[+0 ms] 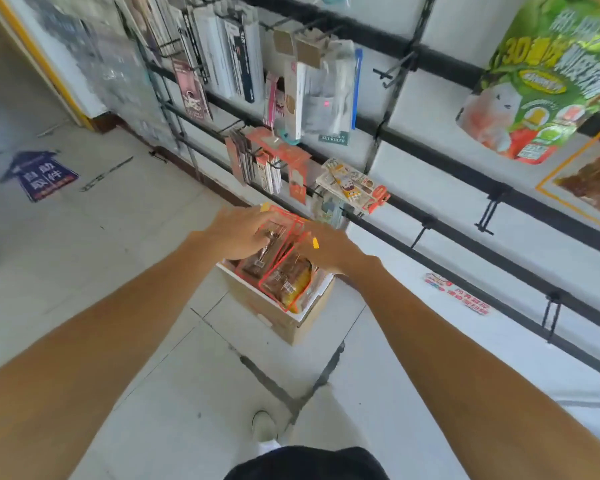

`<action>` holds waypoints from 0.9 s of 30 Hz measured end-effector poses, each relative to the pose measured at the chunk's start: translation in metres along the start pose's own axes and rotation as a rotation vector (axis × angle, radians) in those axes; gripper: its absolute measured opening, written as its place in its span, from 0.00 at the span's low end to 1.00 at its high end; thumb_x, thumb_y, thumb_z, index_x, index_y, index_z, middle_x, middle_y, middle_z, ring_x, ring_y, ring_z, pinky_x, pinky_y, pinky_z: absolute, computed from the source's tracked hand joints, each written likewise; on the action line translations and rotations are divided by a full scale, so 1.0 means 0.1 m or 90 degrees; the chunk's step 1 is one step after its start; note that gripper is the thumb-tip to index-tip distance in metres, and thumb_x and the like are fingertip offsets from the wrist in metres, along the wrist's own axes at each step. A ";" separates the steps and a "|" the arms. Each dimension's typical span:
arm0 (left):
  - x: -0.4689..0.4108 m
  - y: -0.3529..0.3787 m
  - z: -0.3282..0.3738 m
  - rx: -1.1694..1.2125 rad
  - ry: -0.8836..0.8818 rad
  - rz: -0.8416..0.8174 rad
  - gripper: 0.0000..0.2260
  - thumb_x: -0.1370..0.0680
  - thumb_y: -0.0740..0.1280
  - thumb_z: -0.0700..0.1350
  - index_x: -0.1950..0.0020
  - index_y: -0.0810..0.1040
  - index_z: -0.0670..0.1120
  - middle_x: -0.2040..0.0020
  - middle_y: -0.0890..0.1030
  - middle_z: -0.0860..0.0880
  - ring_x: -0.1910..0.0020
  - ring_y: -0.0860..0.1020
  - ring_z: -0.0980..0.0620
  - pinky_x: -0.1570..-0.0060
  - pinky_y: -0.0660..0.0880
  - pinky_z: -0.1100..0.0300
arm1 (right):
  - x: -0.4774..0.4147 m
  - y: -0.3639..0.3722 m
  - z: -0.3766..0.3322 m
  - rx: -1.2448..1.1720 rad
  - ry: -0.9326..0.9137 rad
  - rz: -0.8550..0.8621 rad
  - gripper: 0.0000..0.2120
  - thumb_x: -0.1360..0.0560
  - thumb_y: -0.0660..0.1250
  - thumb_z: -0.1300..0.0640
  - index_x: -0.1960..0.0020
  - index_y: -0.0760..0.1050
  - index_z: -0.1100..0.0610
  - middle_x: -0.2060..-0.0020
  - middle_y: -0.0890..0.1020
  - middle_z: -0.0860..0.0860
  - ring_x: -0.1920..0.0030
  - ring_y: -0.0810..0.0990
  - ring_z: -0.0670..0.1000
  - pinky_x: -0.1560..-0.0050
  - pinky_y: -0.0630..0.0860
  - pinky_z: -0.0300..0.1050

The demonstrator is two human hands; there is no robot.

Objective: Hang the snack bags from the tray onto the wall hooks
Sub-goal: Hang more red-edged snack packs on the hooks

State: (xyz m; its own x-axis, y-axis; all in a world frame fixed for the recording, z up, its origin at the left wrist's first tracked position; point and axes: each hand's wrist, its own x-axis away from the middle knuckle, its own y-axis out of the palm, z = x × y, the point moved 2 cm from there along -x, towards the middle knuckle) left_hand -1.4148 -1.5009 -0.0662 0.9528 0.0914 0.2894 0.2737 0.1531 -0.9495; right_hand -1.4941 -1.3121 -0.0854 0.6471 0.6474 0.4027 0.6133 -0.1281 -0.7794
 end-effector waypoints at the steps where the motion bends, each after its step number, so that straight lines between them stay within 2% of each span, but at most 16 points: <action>1: -0.06 0.08 -0.08 0.029 0.005 -0.008 0.24 0.19 0.61 0.50 0.23 0.61 0.56 0.30 0.73 0.47 0.32 0.71 0.43 0.33 0.66 0.47 | -0.11 0.06 -0.01 -0.015 0.007 -0.019 0.30 0.21 0.59 0.38 0.22 0.58 0.44 0.31 0.72 0.52 0.29 0.69 0.62 0.31 0.69 0.62; 2: -0.14 0.17 -0.18 0.072 0.003 -0.024 0.24 0.19 0.62 0.49 0.23 0.63 0.57 0.32 0.75 0.47 0.33 0.73 0.44 0.34 0.68 0.48 | -0.22 0.14 -0.02 -0.036 0.013 -0.049 0.30 0.21 0.60 0.40 0.21 0.58 0.44 0.35 0.74 0.51 0.32 0.73 0.61 0.33 0.71 0.59; 5: -0.43 0.37 -0.49 0.147 -0.032 -0.033 0.20 0.20 0.61 0.47 0.29 0.70 0.59 0.41 0.81 0.49 0.45 0.79 0.45 0.42 0.74 0.47 | -0.59 0.28 0.02 -0.059 0.053 -0.128 0.31 0.19 0.62 0.45 0.20 0.56 0.48 0.33 0.76 0.57 0.36 0.78 0.59 0.36 0.75 0.54; 7: -0.62 0.38 -0.66 0.143 -0.040 -0.054 0.15 0.21 0.61 0.48 0.34 0.72 0.56 0.49 0.81 0.52 0.53 0.80 0.45 0.49 0.77 0.46 | -0.92 0.23 0.07 -0.046 0.066 -0.153 0.29 0.19 0.61 0.43 0.22 0.59 0.50 0.40 0.79 0.55 0.44 0.80 0.57 0.43 0.76 0.52; 8: -0.71 0.38 -0.72 0.139 -0.036 -0.064 0.15 0.21 0.61 0.50 0.33 0.72 0.54 0.49 0.80 0.53 0.53 0.80 0.46 0.49 0.77 0.47 | -1.09 0.18 0.09 -0.039 0.064 -0.150 0.26 0.19 0.60 0.43 0.24 0.64 0.50 0.43 0.80 0.54 0.50 0.79 0.55 0.48 0.75 0.50; 10: -0.89 0.38 -0.84 0.112 -0.032 -0.084 0.17 0.20 0.62 0.51 0.32 0.72 0.52 0.46 0.78 0.53 0.52 0.77 0.49 0.50 0.73 0.52 | -1.44 0.11 0.13 -0.028 0.060 -0.141 0.24 0.20 0.58 0.42 0.28 0.69 0.51 0.43 0.80 0.53 0.54 0.76 0.51 0.51 0.75 0.48; 12: -1.06 0.41 -0.96 0.131 -0.043 -0.082 0.14 0.20 0.61 0.51 0.36 0.73 0.48 0.54 0.75 0.53 0.55 0.73 0.51 0.55 0.68 0.55 | -1.67 0.12 0.12 -0.047 0.053 -0.151 0.25 0.21 0.58 0.42 0.27 0.68 0.50 0.44 0.82 0.52 0.51 0.79 0.51 0.46 0.77 0.50; 14: -1.20 0.53 -1.07 0.166 -0.071 -0.089 0.14 0.20 0.60 0.50 0.37 0.73 0.46 0.58 0.75 0.53 0.58 0.74 0.51 0.57 0.68 0.56 | -1.80 0.15 0.10 -0.064 0.071 -0.156 0.27 0.20 0.59 0.43 0.23 0.64 0.49 0.37 0.80 0.53 0.39 0.78 0.54 0.36 0.74 0.54; 15: -1.25 0.58 -1.10 0.182 -0.081 -0.106 0.16 0.20 0.60 0.50 0.35 0.73 0.46 0.56 0.78 0.51 0.56 0.77 0.49 0.54 0.70 0.55 | -1.89 0.20 0.13 -0.067 0.082 -0.163 0.27 0.20 0.58 0.44 0.22 0.62 0.49 0.33 0.76 0.54 0.34 0.75 0.56 0.33 0.72 0.55; 17: -1.34 0.71 -1.17 0.210 -0.089 -0.138 0.19 0.19 0.60 0.49 0.28 0.71 0.49 0.43 0.81 0.48 0.45 0.79 0.46 0.43 0.73 0.52 | -2.00 0.30 0.16 -0.085 0.105 -0.181 0.26 0.18 0.58 0.45 0.22 0.63 0.52 0.26 0.69 0.56 0.27 0.69 0.59 0.29 0.68 0.55; 20: -1.47 0.89 -1.30 0.236 -0.077 -0.177 0.21 0.18 0.59 0.48 0.24 0.67 0.53 0.31 0.75 0.47 0.35 0.75 0.46 0.35 0.70 0.49 | -2.09 0.52 0.22 -0.131 0.138 -0.183 0.22 0.17 0.60 0.48 0.26 0.67 0.56 0.33 0.75 0.56 0.33 0.74 0.58 0.36 0.72 0.49; 22: -1.53 1.03 -1.46 0.253 -0.073 -0.199 0.20 0.18 0.59 0.47 0.25 0.67 0.51 0.27 0.71 0.48 0.31 0.72 0.47 0.33 0.69 0.49 | -2.18 0.67 0.23 -0.179 0.159 -0.164 0.22 0.17 0.61 0.51 0.26 0.68 0.58 0.32 0.74 0.57 0.34 0.75 0.58 0.38 0.71 0.47; 24: -1.65 1.17 -1.65 0.242 -0.060 -0.224 0.19 0.18 0.59 0.46 0.25 0.68 0.51 0.28 0.72 0.46 0.33 0.73 0.47 0.33 0.70 0.49 | -2.28 0.81 0.22 -0.220 0.195 -0.157 0.22 0.17 0.61 0.53 0.25 0.67 0.57 0.30 0.74 0.56 0.35 0.76 0.57 0.41 0.72 0.45; 27: -1.80 1.34 -1.86 0.241 -0.034 -0.273 0.19 0.18 0.59 0.46 0.27 0.69 0.50 0.33 0.76 0.43 0.42 0.78 0.44 0.40 0.74 0.47 | -2.38 1.08 0.22 -0.294 0.269 -0.141 0.23 0.18 0.63 0.53 0.25 0.66 0.59 0.30 0.74 0.58 0.36 0.76 0.57 0.43 0.73 0.46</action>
State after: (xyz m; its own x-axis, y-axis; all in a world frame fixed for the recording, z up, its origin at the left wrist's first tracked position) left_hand -1.5253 -1.6796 -0.2674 0.7558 -0.0082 0.6548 0.5591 0.5285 -0.6388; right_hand -1.5918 -1.4640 -0.2763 0.5473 0.3569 0.7570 0.8228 -0.3949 -0.4087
